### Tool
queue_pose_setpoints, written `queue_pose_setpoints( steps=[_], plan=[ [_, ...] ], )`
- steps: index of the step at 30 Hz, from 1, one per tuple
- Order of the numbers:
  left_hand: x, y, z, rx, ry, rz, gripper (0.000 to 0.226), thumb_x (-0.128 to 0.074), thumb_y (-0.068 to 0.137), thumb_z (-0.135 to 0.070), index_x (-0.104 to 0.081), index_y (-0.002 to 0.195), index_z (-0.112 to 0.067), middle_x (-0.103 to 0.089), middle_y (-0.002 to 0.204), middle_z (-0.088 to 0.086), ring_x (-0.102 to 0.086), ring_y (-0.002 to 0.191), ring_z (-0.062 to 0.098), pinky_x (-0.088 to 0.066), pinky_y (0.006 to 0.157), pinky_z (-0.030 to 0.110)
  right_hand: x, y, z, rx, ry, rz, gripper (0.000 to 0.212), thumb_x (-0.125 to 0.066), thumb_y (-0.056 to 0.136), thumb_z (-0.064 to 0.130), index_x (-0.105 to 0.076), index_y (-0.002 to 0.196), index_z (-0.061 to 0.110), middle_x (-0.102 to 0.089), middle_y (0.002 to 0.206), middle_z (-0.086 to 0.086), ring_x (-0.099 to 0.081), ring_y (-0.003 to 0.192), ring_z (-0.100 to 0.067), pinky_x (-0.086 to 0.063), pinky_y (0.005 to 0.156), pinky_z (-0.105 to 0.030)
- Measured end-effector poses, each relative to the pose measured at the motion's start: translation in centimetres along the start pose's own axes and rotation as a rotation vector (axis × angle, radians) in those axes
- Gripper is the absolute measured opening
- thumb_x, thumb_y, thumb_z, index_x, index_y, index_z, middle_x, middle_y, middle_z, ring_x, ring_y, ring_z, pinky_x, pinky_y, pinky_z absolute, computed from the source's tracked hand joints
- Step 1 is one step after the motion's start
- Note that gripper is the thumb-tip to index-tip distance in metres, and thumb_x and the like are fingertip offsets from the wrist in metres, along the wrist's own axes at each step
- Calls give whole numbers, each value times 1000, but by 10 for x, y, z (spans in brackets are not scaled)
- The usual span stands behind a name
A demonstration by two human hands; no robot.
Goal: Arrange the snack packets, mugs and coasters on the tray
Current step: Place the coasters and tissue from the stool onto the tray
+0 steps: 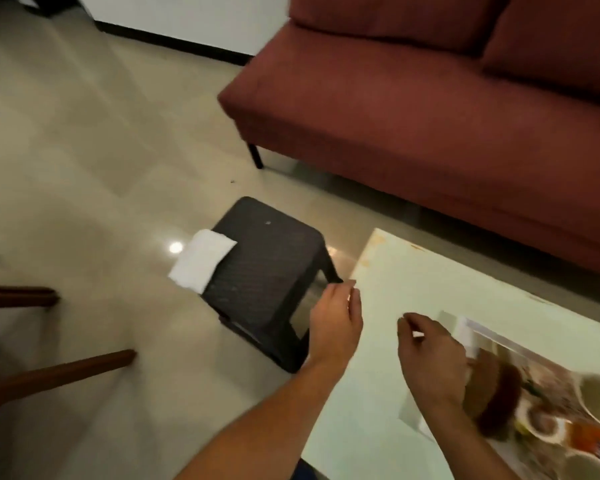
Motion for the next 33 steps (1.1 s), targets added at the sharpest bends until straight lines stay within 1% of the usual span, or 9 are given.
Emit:
queue_pose_setpoints(
  steps=[3, 7, 12, 14, 17, 20, 24, 28, 33],
  plan=[
    [69, 51, 63, 119, 45, -114, 30, -52, 103, -27, -67, 127, -15, -69, 121, 4, -65, 109, 19, -49, 96, 31, -72, 6, 80, 13, 204, 204, 22, -65, 94, 29, -77, 109, 18, -78, 104, 0, -73, 88, -22, -57, 86, -33],
    [136, 89, 153, 276, 82, -164, 31, -52, 104, -28, -65, 129, -17, -68, 123, 5, -65, 111, 21, -51, 97, 34, -171, 0, 175, -53, 318, 427, 26, -68, 92, 34, -76, 114, 23, -75, 104, 8, -69, 94, -13, -60, 87, -42],
    [178, 109, 240, 401, 71, -164, 31, -51, 104, -30, -64, 131, -21, -65, 130, 2, -64, 111, 20, -53, 98, 36, -271, -10, 242, -146, 358, 541, 21, -66, 88, 33, -77, 104, 26, -74, 87, 9, -71, 83, -15, -62, 80, -43],
    [186, 116, 263, 414, 63, -160, 32, -50, 104, -29, -64, 131, -19, -66, 129, 4, -65, 109, 21, -53, 97, 36, -297, -9, 253, -195, 339, 533, 9, -66, 86, 30, -74, 87, 26, -71, 79, 7, -71, 78, -19, -62, 78, -45],
    [188, 129, 295, 450, 68, -136, 33, -51, 103, -28, -64, 133, -19, -66, 128, 5, -65, 109, 22, -52, 97, 37, -330, -3, 260, -279, 295, 480, 25, -67, 87, 24, -56, 64, 24, -63, 73, 2, -70, 79, -26, -62, 77, -49],
    [185, 142, 311, 458, 104, -118, 35, -52, 103, -28, -62, 135, -19, -65, 130, 7, -59, 117, 24, -50, 98, 36, -345, 2, 260, -344, 223, 433, 13, -66, 87, 28, -67, 81, 17, -70, 84, -4, -70, 77, -26, -63, 76, -45],
    [174, 159, 325, 535, 164, 24, 46, -47, 105, -37, -49, 145, -14, -55, 142, 13, -46, 131, 32, -44, 102, 42, -355, 9, 260, -381, 157, 395, 37, -68, 84, 36, -70, 108, 8, -74, 101, -12, -73, 83, -31, -63, 78, -44],
    [165, 169, 333, 613, 205, 113, 50, -50, 103, -40, -50, 142, -9, -57, 136, 17, -50, 127, 34, -46, 100, 43, -361, 15, 263, -404, 183, 390, 40, -76, 82, 37, -71, 110, 9, -75, 103, -10, -73, 85, -28, -63, 79, -42],
    [165, 173, 338, 630, 220, 102, 42, -58, 98, -37, -64, 131, -13, -62, 128, 14, -57, 119, 32, -52, 98, 45, -369, 16, 260, -509, 281, 383, 38, -84, 73, 34, -71, 99, 9, -71, 89, -5, -71, 82, -28, -62, 80, -42]
  ],
)
Point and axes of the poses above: each hand's wrist, its own y-axis towards the middle knuckle, its own x-axis out of the back of the hand, z = x × y, the point moved 5 cm from there along y, towards the middle knuckle
